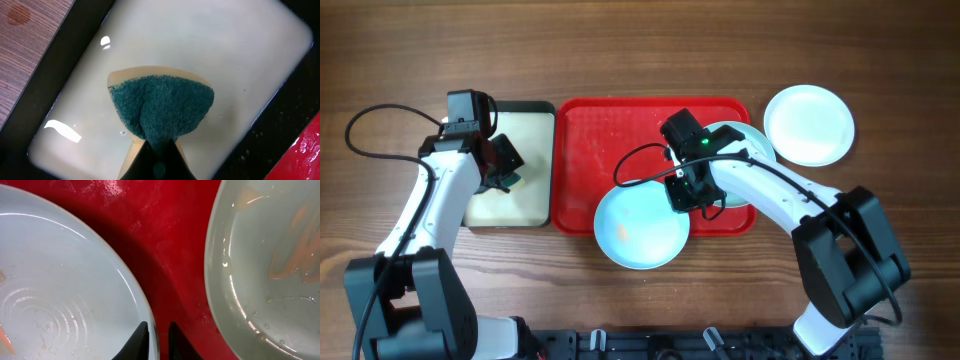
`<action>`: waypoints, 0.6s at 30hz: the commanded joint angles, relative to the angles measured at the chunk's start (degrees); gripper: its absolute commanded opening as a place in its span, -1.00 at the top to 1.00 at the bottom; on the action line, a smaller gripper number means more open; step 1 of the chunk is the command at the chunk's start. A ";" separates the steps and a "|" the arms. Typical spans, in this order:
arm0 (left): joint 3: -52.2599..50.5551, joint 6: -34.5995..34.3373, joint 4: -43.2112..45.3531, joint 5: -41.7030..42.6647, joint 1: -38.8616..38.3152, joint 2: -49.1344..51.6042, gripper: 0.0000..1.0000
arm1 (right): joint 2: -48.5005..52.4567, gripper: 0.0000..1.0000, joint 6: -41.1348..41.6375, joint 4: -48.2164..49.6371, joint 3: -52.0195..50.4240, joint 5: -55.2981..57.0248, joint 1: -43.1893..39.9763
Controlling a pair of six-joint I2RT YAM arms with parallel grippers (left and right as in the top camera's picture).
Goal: Clean dirty plates on tray and stack at the side
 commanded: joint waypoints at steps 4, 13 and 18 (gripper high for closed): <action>-0.59 0.48 0.02 -0.52 -0.22 -0.17 0.92 | 1.07 0.72 0.92 -1.14 -0.48 -1.92 0.13; -0.59 0.48 0.13 -0.52 -0.22 -0.17 0.92 | 1.07 0.91 0.92 -0.33 -0.48 -2.03 0.13; -0.59 0.48 0.44 -0.52 -0.22 -0.17 0.92 | 1.07 0.91 5.49 10.27 -0.48 -1.99 0.11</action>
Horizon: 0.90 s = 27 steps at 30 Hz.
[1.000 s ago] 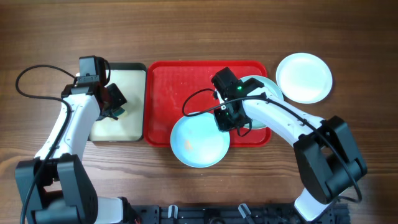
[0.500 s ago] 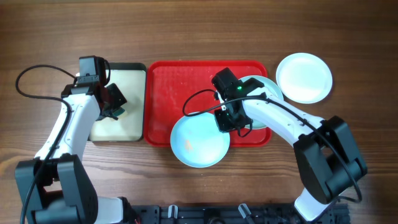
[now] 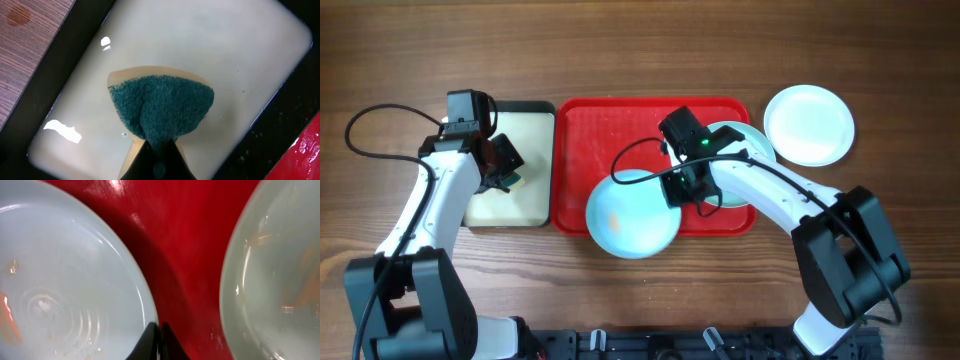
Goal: Clean dirty plates on tray and stack at the side
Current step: 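Slide the light-blue plate to the upper-left of the red tray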
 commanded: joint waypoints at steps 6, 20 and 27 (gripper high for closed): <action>-0.59 0.48 0.28 -0.52 -0.22 -0.17 0.92 | 1.09 0.91 11.69 16.33 -0.22 8.76 0.11; -0.59 0.48 0.31 -0.52 -0.22 -0.17 0.92 | 8.07 0.91 17.31 29.83 -0.09 13.70 -0.02; -0.59 0.48 0.33 -0.52 -0.22 -0.17 0.92 | 7.76 0.31 8.50 19.26 12.15 6.67 -4.28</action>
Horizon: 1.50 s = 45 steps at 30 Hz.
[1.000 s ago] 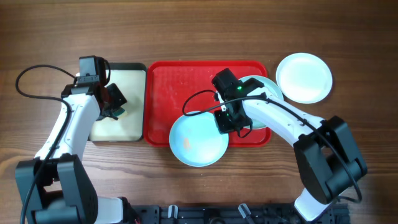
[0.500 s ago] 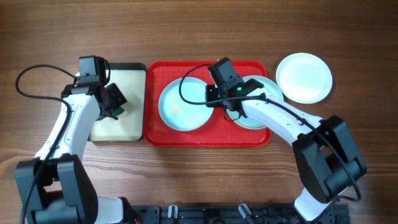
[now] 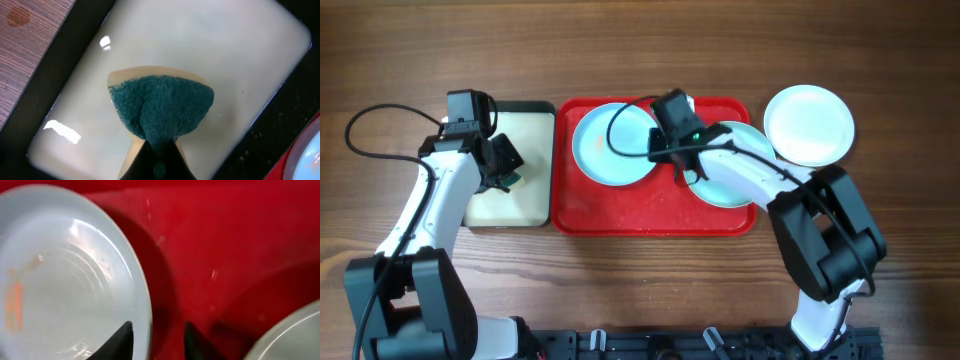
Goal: Clean dirty plates on tray and stack at the side
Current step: 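Slide the light-blue plate to the upper-left of the red tray, then carry the sponge from the water tray onto the light-blue plate with left gripper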
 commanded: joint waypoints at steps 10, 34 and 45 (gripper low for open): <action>-0.57 0.57 0.85 -0.55 -0.22 -0.17 0.92 | 3.02 0.33 -8.37 -6.97 8.85 -12.39 -4.33; 14.12 21.29 -0.59 6.38 -4.46 -3.41 0.92 | 6.21 0.70 -12.83 -8.92 8.74 -12.09 -4.20; 14.08 14.99 5.97 14.69 -13.66 2.97 0.92 | 6.23 0.78 -12.41 -10.38 8.74 -14.08 -3.93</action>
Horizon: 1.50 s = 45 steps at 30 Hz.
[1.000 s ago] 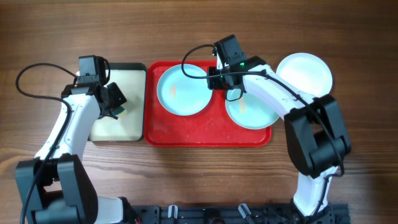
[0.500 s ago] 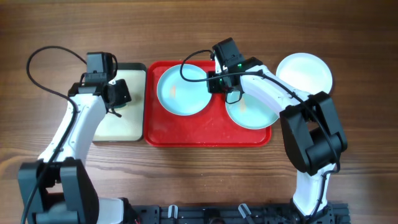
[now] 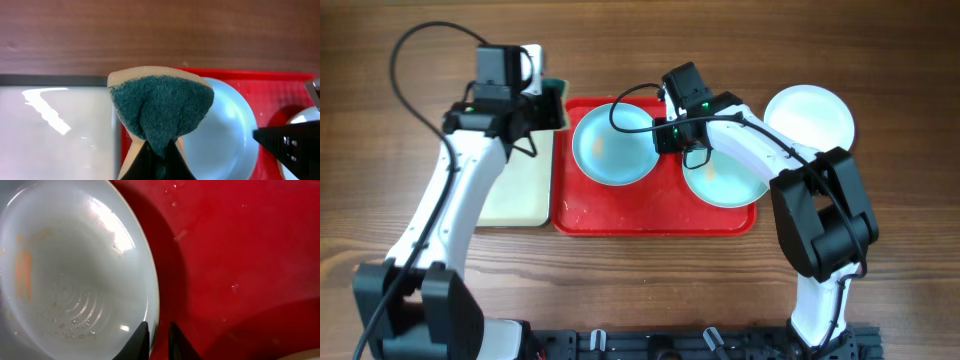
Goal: Clean dirty plates on tray and stack at the side
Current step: 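Carry the sponge from the water tray onto the light-blue plate with left gripper, then scrub the light-blue plate with the sponge while right gripper holds it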
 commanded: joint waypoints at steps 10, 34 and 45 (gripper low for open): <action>0.85 -3.48 1.07 1.33 -4.68 9.03 0.92 | 1.25 0.91 0.98 0.90 -0.74 -1.86 0.28; 0.37 -15.26 0.72 -5.51 -8.46 14.45 0.92 | 1.25 0.92 0.96 1.27 -0.72 -1.84 0.28; 0.37 -15.23 0.63 -5.57 -8.46 14.45 0.92 | 1.73 0.68 0.83 2.62 -0.74 -1.81 0.28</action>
